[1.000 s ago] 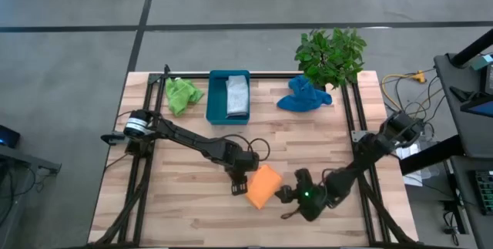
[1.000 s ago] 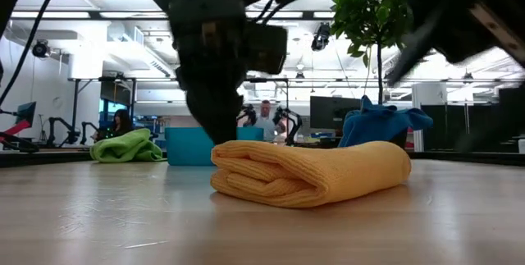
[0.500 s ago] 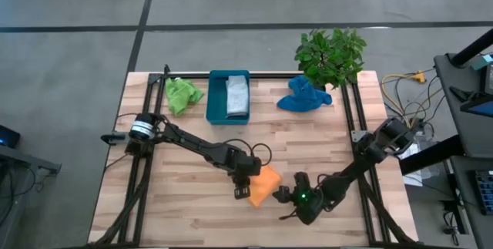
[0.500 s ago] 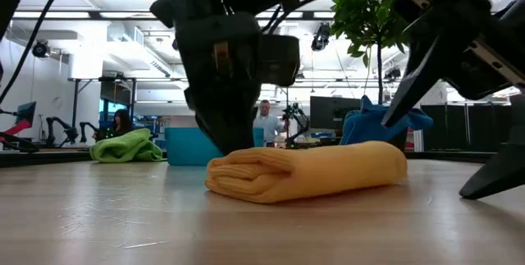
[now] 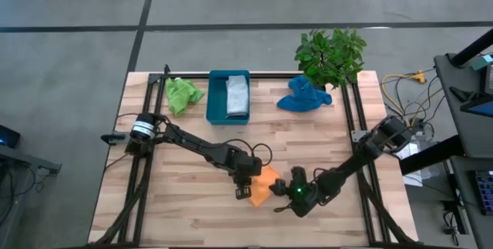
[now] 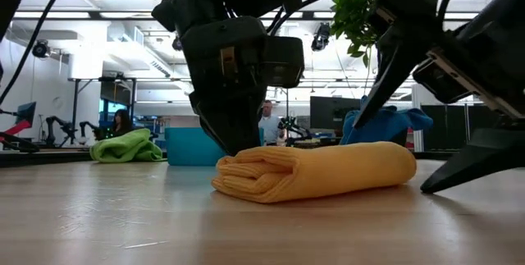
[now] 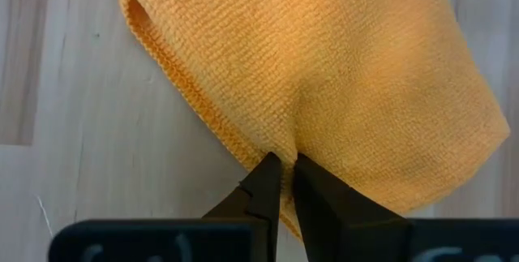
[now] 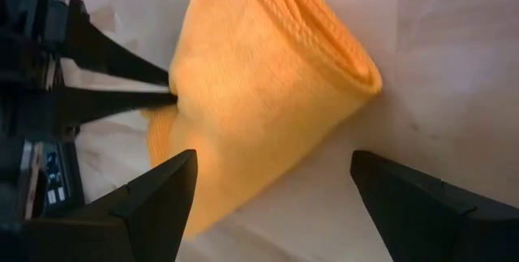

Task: Fold microfiber towels
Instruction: Put the orange microfiber cloth into the blue bin

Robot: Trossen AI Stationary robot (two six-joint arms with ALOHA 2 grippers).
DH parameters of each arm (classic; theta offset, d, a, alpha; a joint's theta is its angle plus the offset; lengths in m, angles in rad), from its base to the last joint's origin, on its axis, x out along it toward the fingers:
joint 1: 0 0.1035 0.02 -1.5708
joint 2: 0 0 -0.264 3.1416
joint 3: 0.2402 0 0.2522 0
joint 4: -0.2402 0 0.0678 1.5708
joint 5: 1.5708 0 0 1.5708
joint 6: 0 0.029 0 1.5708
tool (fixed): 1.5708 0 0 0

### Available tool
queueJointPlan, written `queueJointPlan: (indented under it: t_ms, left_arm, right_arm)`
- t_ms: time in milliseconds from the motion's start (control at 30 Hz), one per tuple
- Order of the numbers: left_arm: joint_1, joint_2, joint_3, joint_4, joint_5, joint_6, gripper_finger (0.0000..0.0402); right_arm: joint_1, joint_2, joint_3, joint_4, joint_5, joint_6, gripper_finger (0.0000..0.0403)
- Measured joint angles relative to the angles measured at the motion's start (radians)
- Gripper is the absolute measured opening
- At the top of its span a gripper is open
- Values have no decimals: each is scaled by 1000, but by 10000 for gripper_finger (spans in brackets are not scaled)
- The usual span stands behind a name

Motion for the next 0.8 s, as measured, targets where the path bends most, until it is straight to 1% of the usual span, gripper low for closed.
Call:
queueJointPlan:
  t_ms: [267, 500, 600, 800]
  left_arm:
    - [0, 2, -1, 14, -4, 0, 19]
    - [0, 3, -1, 14, -5, 0, 19]
    - [2, 3, -1, 14, -5, 0, 19]
    - [2, 3, -4, 15, -5, -8, 19]
  right_arm:
    - [-39, 1, -2, -2, -1, -39, 326]
    - [-45, 2, -3, 1, 3, -67, 326]
    - [-46, 2, -3, 3, -15, -99, 326]
    - [-48, 2, -5, 6, -34, -103, 326]
